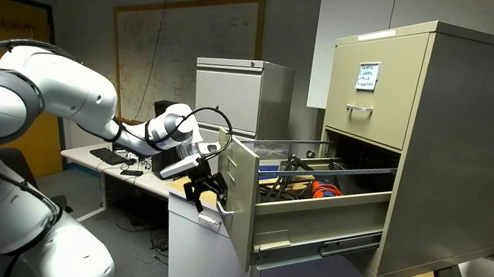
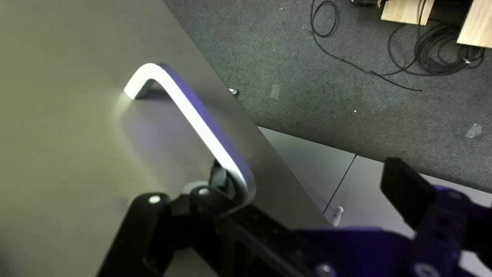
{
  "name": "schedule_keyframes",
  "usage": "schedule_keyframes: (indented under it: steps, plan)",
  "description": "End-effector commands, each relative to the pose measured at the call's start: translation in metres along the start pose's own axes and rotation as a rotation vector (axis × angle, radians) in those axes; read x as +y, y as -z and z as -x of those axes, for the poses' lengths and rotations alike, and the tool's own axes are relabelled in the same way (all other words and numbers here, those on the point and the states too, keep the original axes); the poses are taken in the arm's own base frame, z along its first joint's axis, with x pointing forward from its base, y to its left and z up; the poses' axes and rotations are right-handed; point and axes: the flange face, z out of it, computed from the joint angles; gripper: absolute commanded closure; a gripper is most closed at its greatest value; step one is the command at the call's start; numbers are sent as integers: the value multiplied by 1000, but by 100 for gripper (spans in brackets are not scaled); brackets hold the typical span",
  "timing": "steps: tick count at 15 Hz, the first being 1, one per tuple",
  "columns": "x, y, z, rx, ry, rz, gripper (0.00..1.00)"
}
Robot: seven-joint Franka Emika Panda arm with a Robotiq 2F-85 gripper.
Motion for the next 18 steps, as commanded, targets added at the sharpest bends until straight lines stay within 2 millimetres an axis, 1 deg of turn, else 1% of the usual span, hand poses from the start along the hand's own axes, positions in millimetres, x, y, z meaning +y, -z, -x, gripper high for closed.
schedule_keyframes:
  steps: [1,8,18]
  plan:
    - [-52,-3,-16,-54,104,-92,0]
    - [-44,10,-38,-17,110,-67,0]
    - [-37,32,-53,37,46,21,0]
